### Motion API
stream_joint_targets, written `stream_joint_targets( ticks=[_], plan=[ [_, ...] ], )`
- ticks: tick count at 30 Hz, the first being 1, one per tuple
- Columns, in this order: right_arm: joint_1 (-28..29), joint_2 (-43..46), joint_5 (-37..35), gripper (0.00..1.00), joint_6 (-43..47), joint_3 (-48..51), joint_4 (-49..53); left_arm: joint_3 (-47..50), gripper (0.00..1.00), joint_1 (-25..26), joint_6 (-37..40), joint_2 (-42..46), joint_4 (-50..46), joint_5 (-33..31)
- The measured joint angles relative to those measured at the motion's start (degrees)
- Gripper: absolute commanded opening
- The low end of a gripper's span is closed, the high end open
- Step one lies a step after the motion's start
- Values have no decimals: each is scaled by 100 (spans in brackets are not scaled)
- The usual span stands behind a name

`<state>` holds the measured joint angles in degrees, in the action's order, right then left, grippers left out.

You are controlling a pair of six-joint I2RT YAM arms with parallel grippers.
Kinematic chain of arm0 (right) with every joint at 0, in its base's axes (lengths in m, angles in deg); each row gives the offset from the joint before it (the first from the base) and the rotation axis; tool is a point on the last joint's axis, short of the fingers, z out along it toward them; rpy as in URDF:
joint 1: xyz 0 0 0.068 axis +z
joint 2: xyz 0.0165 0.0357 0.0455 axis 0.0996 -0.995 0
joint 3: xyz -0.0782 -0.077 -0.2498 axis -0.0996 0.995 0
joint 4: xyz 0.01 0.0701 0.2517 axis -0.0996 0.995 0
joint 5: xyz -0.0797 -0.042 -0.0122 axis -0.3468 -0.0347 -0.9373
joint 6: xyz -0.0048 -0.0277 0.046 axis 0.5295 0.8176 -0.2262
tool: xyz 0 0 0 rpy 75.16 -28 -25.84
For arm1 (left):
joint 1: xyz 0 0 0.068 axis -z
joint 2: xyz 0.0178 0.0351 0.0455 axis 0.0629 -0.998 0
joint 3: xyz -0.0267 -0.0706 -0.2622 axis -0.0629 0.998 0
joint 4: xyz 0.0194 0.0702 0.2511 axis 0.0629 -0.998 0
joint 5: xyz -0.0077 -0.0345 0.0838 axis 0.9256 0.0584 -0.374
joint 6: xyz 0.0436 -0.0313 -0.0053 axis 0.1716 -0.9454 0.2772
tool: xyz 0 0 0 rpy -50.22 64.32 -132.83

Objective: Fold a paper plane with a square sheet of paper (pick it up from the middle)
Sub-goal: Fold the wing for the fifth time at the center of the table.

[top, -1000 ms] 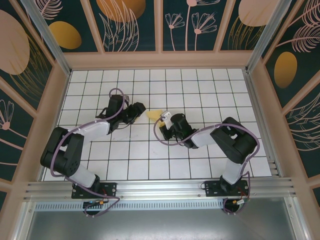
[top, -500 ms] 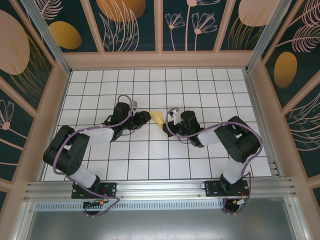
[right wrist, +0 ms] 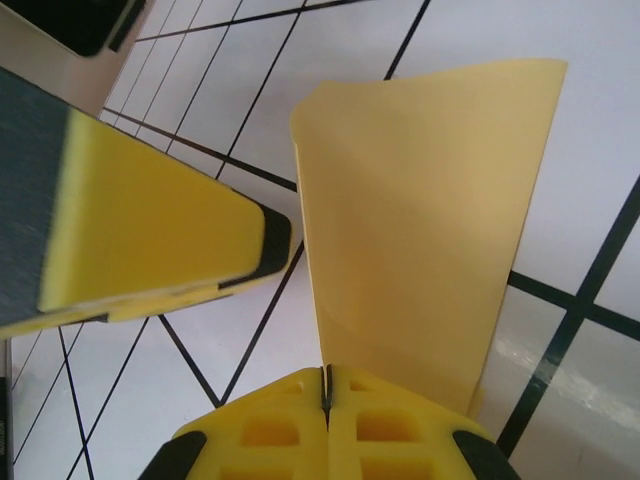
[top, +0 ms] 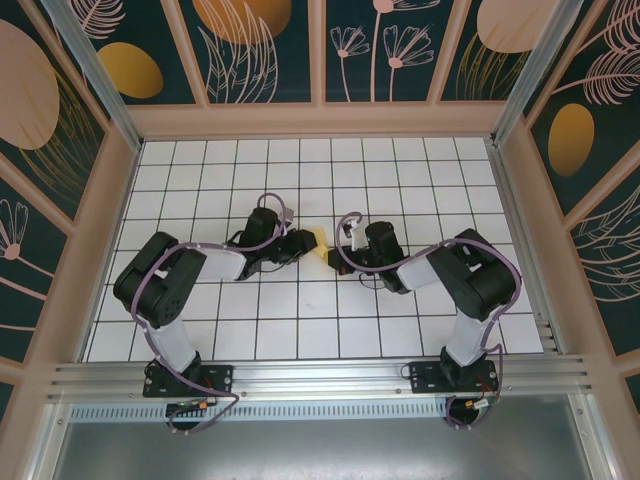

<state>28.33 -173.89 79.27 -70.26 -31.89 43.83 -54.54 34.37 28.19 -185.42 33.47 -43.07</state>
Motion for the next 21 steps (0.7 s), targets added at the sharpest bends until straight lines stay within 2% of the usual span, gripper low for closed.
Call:
stream_joint_targets(
  ticks=[4,11,21],
  plan=[
    [-22,-107,83,12,-107,0,33,-92,31,0,0,-46,-2,4],
    [-72,-166,170,17,-229,0,103,-221,30,11,2,-260,-13,26],
    [-151,-251,229,8,-520,-11,136,-396,30,52,101,-367,-107,136]
  ],
)
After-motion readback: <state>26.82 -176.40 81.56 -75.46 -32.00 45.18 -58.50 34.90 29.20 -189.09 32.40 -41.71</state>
